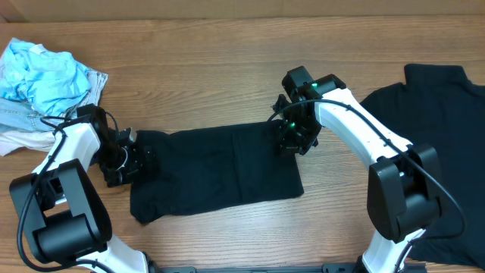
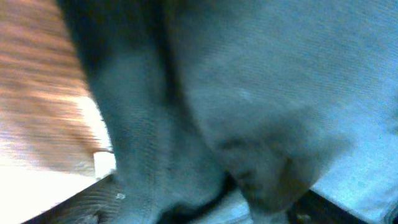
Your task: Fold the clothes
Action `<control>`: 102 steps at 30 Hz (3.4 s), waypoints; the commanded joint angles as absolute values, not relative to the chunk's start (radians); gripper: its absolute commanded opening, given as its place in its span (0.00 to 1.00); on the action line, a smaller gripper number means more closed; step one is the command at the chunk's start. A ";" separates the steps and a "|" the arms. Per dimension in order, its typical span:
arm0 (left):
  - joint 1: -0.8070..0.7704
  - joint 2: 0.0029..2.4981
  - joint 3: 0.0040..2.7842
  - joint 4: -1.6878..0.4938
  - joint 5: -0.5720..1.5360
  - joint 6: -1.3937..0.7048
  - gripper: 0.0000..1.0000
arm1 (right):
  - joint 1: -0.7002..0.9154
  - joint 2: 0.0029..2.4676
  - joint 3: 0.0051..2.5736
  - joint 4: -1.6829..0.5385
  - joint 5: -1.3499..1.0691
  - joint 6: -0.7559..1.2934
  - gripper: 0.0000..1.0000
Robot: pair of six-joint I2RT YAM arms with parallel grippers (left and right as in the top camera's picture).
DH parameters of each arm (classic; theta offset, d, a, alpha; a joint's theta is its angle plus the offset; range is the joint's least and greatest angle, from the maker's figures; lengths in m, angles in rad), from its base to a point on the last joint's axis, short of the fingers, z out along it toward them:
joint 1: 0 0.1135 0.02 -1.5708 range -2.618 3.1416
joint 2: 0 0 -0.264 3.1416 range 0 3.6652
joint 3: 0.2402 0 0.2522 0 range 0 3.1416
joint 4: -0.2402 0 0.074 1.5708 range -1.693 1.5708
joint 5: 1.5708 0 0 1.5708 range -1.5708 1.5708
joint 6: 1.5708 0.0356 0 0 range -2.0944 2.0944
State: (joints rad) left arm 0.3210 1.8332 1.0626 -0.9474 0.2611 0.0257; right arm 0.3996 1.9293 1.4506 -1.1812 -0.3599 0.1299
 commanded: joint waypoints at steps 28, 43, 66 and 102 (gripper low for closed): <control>0.083 1.671 1.541 -1.399 0.247 -0.023 0.04 | 0.160 1.921 1.447 -1.204 -0.354 0.235 0.11; -0.529 1.676 1.540 -1.159 0.225 -0.340 0.08 | 0.045 1.921 1.447 -1.187 -0.353 0.206 0.11; -0.438 1.746 1.447 -1.091 -0.038 -0.278 0.04 | 0.141 1.921 1.446 -1.211 -0.420 0.110 0.24; -0.327 1.756 1.281 -0.811 0.314 -0.046 0.17 | 0.208 1.921 1.445 -1.175 -0.578 -0.042 0.43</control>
State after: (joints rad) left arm -0.3141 1.7489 1.3125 -0.8665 0.3859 -0.1070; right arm 0.1764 1.9289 1.4502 -1.1805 -0.5301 0.0002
